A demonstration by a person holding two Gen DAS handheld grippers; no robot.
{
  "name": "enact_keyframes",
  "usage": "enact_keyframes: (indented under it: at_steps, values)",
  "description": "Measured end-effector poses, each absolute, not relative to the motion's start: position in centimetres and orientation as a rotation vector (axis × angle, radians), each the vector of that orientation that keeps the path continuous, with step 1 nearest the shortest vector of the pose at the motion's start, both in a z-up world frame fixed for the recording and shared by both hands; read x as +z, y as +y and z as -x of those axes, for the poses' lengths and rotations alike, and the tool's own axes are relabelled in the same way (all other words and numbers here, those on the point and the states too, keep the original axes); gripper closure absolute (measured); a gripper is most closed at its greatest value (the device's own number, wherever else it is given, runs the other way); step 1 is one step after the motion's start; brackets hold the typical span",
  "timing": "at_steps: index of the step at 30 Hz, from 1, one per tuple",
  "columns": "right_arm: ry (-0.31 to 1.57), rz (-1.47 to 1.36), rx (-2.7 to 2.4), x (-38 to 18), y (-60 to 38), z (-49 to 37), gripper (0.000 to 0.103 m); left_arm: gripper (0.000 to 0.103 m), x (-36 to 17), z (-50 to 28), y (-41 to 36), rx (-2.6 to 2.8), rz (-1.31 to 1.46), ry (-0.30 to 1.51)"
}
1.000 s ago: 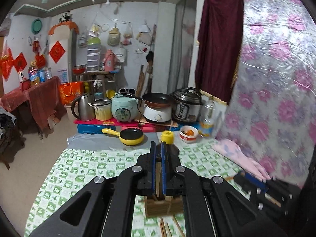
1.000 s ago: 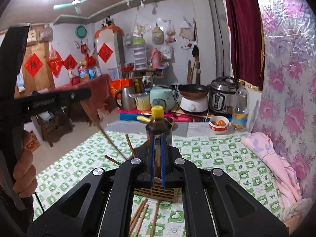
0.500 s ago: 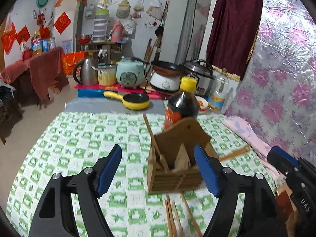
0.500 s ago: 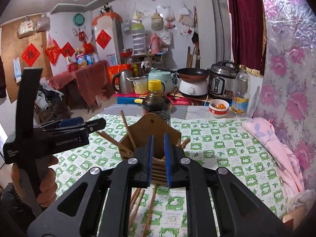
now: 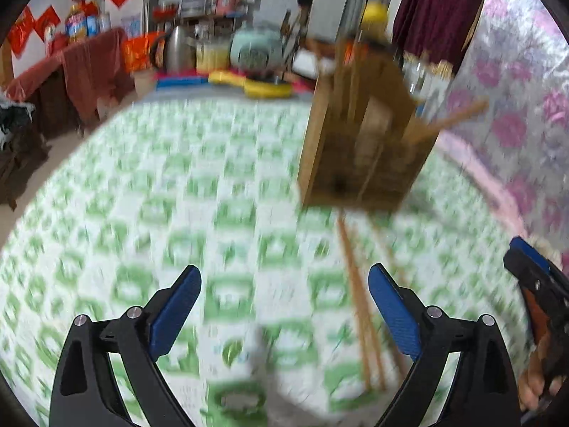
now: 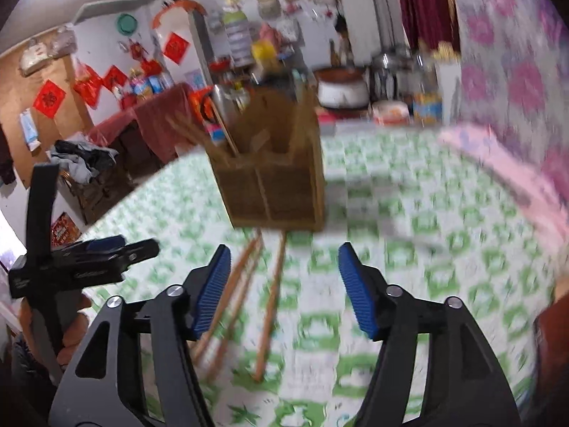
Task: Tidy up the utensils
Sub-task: 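Open both grippers and move them back toward the chopstick pile, then close the right gripper on a chopstick while the left gripper grasps another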
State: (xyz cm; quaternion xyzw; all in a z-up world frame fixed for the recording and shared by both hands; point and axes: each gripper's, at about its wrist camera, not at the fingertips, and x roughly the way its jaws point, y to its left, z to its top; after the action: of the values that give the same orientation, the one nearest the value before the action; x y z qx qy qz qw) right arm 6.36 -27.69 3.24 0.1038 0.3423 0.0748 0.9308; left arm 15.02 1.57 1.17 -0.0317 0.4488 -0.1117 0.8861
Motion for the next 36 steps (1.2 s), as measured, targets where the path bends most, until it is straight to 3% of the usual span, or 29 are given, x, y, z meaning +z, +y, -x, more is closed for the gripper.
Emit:
enact_keyframes:
  at_steps: [4, 11, 36]
  values:
    - [0.827, -0.258, 0.130, -0.4, -28.3, -7.4, 0.038, 0.010, -1.3, -15.0, 2.3, -0.250, 0.097, 1.038]
    - [0.830, -0.248, 0.117, -0.8, -28.3, -7.4, 0.029, 0.010, -1.7, -14.2, 1.0, -0.281, 0.040, 1.045]
    - [0.874, -0.293, 0.102, -1.6, -29.2, -7.8, 0.029, 0.010, -4.1, -13.6, -3.5, -0.343, -0.178, 1.113]
